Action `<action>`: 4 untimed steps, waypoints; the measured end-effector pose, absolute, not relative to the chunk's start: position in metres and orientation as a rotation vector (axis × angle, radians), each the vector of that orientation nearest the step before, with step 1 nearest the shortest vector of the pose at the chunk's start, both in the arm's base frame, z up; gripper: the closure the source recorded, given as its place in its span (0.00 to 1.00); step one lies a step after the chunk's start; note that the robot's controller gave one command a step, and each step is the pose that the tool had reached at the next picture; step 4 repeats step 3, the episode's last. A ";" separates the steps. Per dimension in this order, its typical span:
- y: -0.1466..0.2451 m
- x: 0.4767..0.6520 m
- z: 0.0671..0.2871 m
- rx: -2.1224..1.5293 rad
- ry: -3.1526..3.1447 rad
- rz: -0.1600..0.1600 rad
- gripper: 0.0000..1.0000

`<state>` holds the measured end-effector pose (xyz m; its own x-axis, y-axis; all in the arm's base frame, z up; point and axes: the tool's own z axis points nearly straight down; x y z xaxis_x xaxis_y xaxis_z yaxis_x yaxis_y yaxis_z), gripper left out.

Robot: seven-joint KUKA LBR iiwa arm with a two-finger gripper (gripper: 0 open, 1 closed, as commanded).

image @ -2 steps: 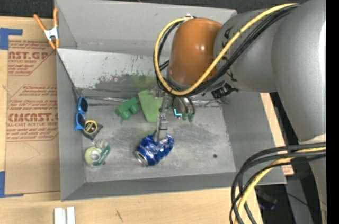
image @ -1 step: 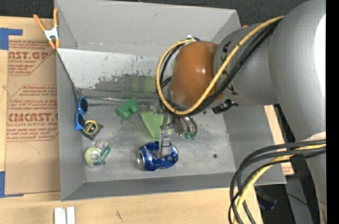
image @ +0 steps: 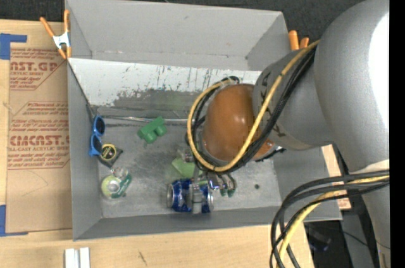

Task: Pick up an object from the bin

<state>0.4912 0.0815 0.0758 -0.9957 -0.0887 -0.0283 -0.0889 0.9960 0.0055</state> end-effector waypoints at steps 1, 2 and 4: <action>0.082 0.493 0.079 -0.139 3.113 0.010 1.00; 0.108 0.497 0.199 -0.142 3.129 0.004 1.00; 0.070 0.488 0.400 0.127 3.127 0.003 1.00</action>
Offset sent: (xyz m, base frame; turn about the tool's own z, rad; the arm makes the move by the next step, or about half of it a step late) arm 0.0000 0.0000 0.0000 0.0000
